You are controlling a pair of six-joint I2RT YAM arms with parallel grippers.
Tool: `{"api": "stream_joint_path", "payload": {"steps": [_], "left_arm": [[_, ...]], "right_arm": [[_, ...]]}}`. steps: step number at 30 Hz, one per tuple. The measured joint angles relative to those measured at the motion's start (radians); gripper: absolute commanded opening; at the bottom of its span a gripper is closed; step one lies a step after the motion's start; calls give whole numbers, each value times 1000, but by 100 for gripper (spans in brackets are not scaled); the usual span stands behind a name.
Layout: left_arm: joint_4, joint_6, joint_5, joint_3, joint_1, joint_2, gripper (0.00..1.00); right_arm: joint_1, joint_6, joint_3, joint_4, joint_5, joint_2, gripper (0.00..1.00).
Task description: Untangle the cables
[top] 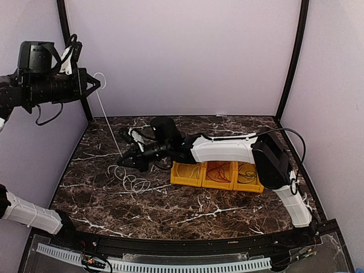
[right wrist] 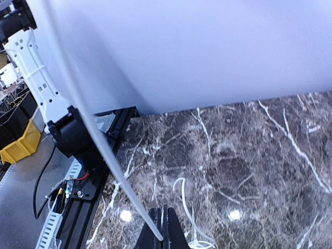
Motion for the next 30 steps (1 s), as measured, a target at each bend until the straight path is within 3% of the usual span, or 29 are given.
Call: {"api": "stream_joint_path", "payload": {"steps": [4, 7, 11, 20, 30], "left_arm": [[-127, 37, -18, 280, -2, 134, 0], [-5, 48, -29, 450, -2, 197, 0], [108, 49, -29, 521, -2, 164, 0], [197, 32, -15, 508, -2, 139, 0], [249, 60, -58, 234, -2, 111, 0]], "right_arm": [[14, 11, 20, 77, 6, -10, 16], [21, 19, 18, 3, 25, 22, 21], [31, 28, 18, -118, 46, 155, 22], [41, 32, -14, -167, 46, 180, 18], [41, -45, -188, -239, 84, 6, 29]]}}
